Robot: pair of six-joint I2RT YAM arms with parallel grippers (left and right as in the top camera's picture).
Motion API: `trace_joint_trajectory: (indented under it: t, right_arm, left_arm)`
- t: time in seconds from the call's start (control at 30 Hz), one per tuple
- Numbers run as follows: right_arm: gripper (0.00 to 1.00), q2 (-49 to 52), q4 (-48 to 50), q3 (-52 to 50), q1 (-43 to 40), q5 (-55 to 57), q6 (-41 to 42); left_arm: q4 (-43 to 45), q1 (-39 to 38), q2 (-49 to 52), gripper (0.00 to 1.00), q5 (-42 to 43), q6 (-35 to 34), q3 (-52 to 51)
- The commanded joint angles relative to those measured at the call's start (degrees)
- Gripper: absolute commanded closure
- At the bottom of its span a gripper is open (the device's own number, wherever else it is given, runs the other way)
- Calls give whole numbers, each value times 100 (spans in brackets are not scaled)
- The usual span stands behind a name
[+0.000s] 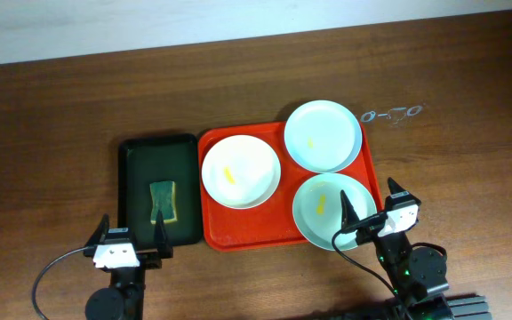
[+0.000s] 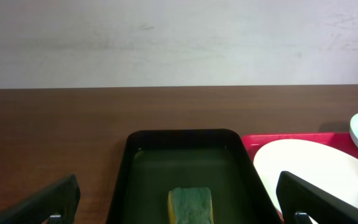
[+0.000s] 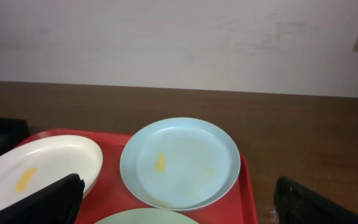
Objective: Clean dirty plates on tray and stack at the side
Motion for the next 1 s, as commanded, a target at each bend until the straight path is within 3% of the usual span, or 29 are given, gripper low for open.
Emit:
trace_joint_trajectory:
  t: [0.0,0.97]
  right_arm:
    - [2,0,-28,-33,-48,50,20]
    - [1,0,-26,-33,-37,-48,90]
  left_arm:
    - [-28,0,-26,1,42,90,-15]
    - [142,0,-26,1,286,61,-15]
